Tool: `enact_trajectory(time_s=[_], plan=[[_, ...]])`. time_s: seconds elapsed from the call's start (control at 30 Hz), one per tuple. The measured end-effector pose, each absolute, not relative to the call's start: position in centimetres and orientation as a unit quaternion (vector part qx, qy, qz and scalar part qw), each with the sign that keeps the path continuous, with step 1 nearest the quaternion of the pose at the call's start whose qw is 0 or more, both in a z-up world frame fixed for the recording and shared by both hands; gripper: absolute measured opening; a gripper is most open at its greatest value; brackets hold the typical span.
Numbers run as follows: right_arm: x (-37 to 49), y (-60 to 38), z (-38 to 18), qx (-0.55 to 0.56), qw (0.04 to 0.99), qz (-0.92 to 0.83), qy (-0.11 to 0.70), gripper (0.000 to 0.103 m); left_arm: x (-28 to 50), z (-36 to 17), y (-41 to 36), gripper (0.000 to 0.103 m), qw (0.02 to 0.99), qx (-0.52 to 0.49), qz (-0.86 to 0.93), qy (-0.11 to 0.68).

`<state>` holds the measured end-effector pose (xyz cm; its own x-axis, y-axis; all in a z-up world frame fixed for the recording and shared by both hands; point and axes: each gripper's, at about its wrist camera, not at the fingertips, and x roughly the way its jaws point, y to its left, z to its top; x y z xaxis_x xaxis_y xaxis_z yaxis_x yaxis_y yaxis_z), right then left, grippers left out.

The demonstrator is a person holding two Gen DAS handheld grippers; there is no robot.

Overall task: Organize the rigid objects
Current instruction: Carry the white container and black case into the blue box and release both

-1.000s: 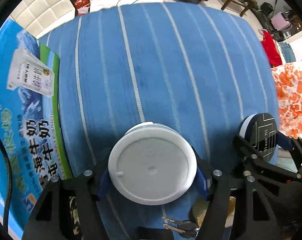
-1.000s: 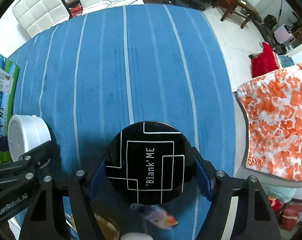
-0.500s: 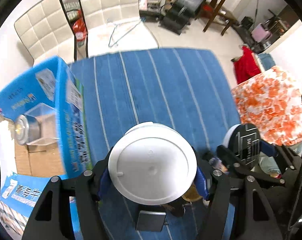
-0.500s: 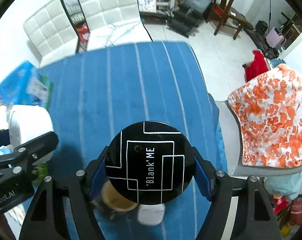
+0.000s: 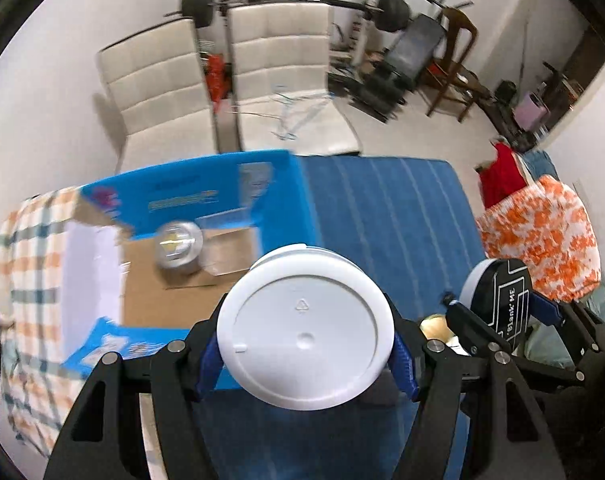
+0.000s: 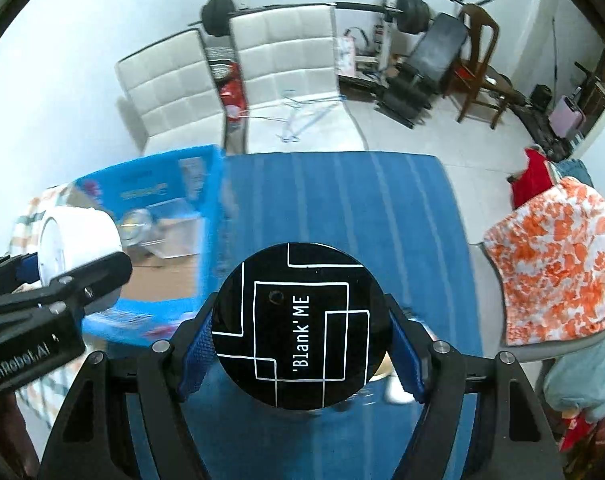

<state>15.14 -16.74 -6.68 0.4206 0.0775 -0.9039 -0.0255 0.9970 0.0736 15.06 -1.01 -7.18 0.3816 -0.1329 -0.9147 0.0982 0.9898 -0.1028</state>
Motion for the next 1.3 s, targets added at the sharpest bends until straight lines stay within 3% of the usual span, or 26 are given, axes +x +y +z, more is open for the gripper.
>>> enact_trajectory(time_s=[0.27, 0.53, 0.9, 1.07, 1.3], plan=[[13.6, -9.1, -5.7, 0.013, 0.845, 0.078, 0.529, 0.078, 12.4, -5.1, 7.0, 0.065, 0.845, -0.043, -0.016, 0.533], [14.2, -4.3, -7.2, 0.020, 0.835, 0.093, 0.542, 0.078, 12.0, -6.3, 12.4, 0.065, 0.837, -0.062, 0.003, 0.543], [20.5, 0.1, -17.0, 0.065, 0.785, 0.068, 0.612, 0.078, 20.7, -17.1, 19.3, 0.065, 0.772, -0.105, 0.020, 0.627], [22.4, 1.1, -20.7, 0.074, 0.760, 0.055, 0.643, 0.078, 24.3, -21.6, 19.5, 0.065, 0.740, -0.100, 0.015, 0.664], [24.1, 2.6, -24.6, 0.052, 0.743, 0.044, 0.666, 0.078, 26.9, -23.9, 17.9, 0.066, 0.730, -0.058, 0.011, 0.680]])
